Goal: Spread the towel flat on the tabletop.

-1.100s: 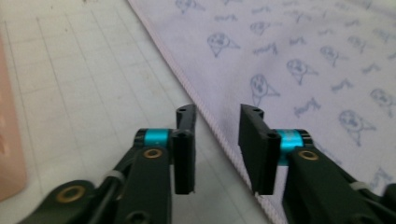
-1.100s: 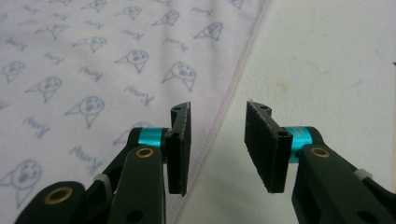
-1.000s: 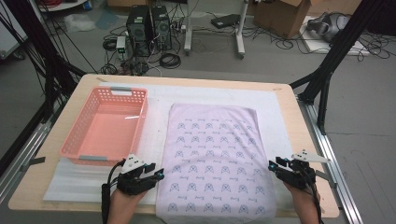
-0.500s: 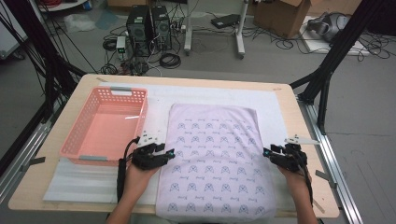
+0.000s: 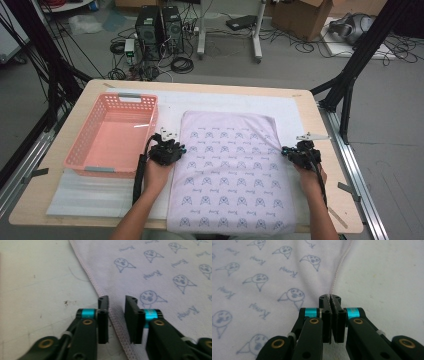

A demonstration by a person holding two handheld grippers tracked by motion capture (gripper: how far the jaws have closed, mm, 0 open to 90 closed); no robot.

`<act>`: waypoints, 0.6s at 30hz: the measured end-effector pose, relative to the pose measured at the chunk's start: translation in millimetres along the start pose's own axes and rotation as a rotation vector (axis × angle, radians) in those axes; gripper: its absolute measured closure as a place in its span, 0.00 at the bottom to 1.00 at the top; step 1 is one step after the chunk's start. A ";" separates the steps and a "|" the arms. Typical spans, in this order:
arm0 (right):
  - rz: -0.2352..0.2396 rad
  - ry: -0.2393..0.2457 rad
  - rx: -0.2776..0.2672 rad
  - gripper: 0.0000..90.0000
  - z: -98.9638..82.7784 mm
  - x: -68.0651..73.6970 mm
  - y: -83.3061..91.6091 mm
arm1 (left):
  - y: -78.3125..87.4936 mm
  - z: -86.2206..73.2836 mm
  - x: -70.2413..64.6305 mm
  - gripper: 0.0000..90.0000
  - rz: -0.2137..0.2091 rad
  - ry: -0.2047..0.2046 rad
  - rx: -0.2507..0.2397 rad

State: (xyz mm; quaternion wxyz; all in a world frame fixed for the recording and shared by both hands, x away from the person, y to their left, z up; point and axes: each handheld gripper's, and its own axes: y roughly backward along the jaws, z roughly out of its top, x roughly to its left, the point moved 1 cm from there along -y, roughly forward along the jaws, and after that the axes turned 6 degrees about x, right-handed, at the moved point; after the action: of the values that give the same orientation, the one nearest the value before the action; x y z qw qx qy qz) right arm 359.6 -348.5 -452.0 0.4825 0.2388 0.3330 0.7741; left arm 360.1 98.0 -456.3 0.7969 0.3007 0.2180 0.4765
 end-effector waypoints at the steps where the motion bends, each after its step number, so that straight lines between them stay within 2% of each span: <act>1: -0.007 0.005 0.003 0.98 0.1 1.0 0.1 | -0.1 0.6 0.9 0.94 -0.002 0.027 0.001; 3: -0.029 0.018 0.007 0.91 0.4 2.5 1.1 | 0.6 2.3 -0.7 0.96 0.024 0.056 0.011; 4: -0.052 0.024 0.007 0.80 1.0 2.5 1.9 | 0.8 2.3 -1.6 0.96 0.031 0.062 0.013; 5: -0.060 0.013 0.003 0.75 2.6 0.7 2.7 | 0.9 2.3 -1.7 0.96 0.030 0.061 0.013; 7: -0.030 -0.017 -0.026 0.71 8.5 -6.0 4.5 | 1.6 1.5 0.6 0.91 0.015 0.050 0.001; 8: -0.015 -0.026 -0.038 0.69 14.5 -9.6 4.9 | 2.1 1.0 2.5 0.81 -0.005 0.046 -0.014; 10: 0.009 -0.019 -0.040 0.68 29.7 -16.1 2.2 | 4.0 0.8 6.7 0.70 -0.056 0.043 -0.064; 14: 0.045 -0.025 -0.015 0.64 61.6 -29.7 -17.2 | 4.0 4.3 7.1 0.63 -0.191 0.057 -0.167; 15: 0.054 -0.031 -0.012 0.64 68.3 -32.8 -23.4 | 2.4 5.8 6.7 0.63 -0.217 0.055 -0.165; 18: 0.040 -0.048 0.025 0.64 85.3 -40.1 -42.5 | -1.5 12.6 4.4 0.58 -0.273 0.057 -0.143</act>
State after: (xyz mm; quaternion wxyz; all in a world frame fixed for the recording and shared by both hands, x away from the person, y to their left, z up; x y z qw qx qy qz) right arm 460.4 -347.2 -428.9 0.4718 0.2701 0.3259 0.7735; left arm 371.1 97.9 -448.5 0.8671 0.1969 0.2451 0.3864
